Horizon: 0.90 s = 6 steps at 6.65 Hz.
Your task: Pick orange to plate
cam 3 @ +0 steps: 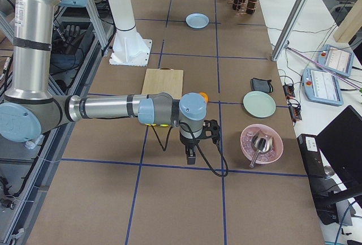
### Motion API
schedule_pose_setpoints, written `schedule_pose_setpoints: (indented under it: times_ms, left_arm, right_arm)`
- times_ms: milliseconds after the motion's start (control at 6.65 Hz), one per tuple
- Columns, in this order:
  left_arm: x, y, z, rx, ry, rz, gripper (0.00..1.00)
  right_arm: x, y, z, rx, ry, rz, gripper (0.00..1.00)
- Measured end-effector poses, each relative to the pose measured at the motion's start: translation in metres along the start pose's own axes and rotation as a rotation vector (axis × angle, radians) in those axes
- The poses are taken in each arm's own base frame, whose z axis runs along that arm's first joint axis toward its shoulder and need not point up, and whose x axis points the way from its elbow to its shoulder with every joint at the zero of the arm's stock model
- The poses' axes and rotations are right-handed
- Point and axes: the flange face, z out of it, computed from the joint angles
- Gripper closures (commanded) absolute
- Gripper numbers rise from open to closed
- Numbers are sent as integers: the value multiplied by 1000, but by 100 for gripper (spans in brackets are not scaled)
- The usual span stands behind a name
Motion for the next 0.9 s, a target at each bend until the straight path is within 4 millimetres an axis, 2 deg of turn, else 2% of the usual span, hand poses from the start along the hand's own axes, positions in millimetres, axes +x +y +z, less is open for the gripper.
schedule_pose_setpoints:
  times_ms: [301,602,903]
  left_arm:
    - [6,-3,-6,12,-1,13,0]
    - [19,-11,-19,40,-12,46,0]
    - [41,-47,-43,106,-24,118,0]
  right_arm:
    - [-2,-3,-2,6,0,-4,0]
    - [-12,-15,-14,72,9,-63,0]
    - [-20,-22,-18,144,-19,-123,0]
